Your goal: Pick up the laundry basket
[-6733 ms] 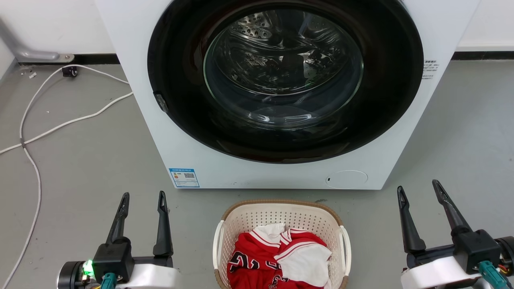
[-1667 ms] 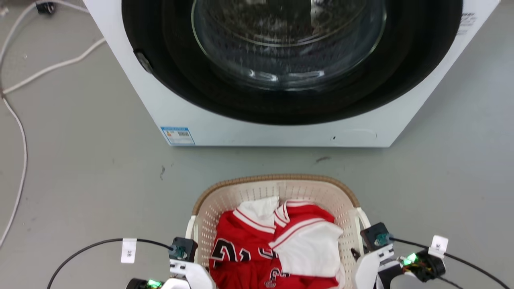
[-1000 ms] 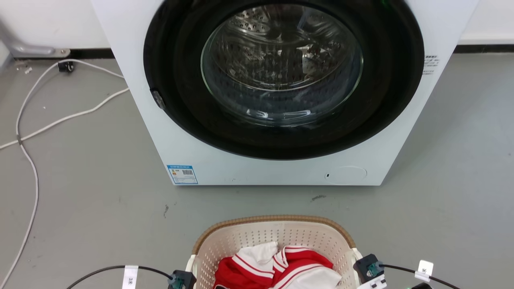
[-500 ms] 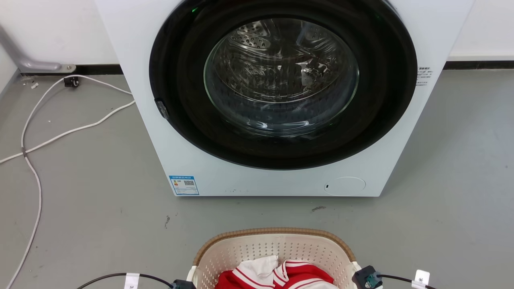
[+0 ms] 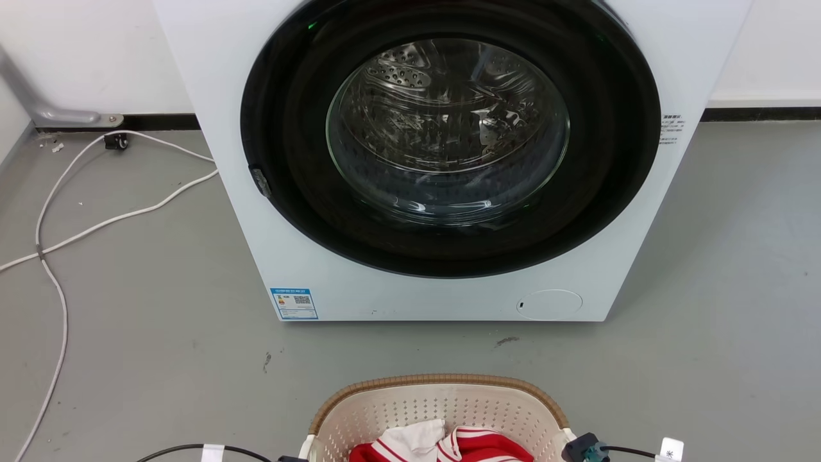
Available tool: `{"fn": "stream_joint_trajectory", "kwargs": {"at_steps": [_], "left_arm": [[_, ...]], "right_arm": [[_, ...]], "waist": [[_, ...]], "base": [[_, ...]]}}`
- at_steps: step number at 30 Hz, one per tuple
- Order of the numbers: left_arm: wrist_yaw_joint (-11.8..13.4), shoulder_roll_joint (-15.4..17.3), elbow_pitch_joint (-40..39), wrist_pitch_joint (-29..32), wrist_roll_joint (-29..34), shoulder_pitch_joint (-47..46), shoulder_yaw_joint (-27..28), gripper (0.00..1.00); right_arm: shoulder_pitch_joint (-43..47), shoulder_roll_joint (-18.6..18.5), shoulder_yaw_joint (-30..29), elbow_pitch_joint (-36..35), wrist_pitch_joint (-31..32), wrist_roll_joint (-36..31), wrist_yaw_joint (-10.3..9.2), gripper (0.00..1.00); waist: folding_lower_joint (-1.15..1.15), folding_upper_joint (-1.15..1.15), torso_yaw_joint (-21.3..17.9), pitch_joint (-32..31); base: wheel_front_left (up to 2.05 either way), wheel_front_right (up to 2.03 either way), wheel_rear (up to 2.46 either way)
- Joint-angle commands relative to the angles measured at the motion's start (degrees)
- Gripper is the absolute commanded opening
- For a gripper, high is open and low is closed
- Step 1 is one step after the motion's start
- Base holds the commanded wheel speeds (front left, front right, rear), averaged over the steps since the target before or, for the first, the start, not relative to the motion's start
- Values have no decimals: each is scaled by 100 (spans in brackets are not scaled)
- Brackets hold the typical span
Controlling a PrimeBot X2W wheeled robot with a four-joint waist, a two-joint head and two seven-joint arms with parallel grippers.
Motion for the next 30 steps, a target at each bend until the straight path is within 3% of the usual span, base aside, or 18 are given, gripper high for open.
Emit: {"fn": "stream_joint_trajectory", "kwargs": {"at_steps": [1, 30], "left_arm": [[-19, 44, -32, -81, -23, -3, -30, 0], [-19, 95, 30, -187, -506, -43, -484, 0]], "right_arm": [[85, -35, 58, 26, 22, -19, 18, 0], [111, -36, 232, 38, 34, 157, 18, 0]], "waist": [[0, 0, 0, -1], [0, 0, -17, -20]], "base": [[0, 0, 0], [0, 0, 0]]}}
